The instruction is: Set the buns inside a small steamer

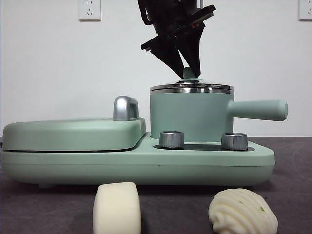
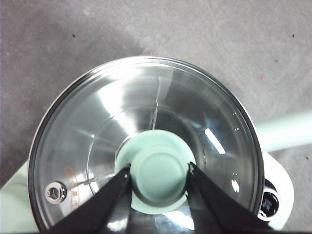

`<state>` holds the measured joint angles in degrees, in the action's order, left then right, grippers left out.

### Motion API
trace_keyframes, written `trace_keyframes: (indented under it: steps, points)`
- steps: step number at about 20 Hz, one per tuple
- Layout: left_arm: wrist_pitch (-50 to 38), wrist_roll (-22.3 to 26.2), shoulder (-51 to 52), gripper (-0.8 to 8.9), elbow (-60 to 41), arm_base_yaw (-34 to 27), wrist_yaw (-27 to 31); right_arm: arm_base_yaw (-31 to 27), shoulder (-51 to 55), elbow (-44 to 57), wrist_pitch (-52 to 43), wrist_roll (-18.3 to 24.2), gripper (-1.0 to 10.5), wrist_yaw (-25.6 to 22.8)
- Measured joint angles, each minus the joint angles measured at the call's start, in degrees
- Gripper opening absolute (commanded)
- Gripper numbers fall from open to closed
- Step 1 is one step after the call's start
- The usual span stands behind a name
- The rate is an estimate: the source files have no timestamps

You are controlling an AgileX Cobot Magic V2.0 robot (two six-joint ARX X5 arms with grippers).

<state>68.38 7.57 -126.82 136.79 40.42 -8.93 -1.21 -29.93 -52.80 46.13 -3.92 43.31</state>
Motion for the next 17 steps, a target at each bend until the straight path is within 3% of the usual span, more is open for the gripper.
trace_keyframes:
  steps: [11, 17]
  points:
    - [11.28, -2.95, -1.01, 0.87, 16.24, -0.20, 0.22, 0.00, 0.00, 0.00, -0.22, -1.40, 4.9, 0.33]
    - [12.41, -3.30, -0.90, 0.87, 17.03, -4.90, 2.86, 4.17, -5.44, -1.31, 1.51, -8.04, 4.9, 2.97]
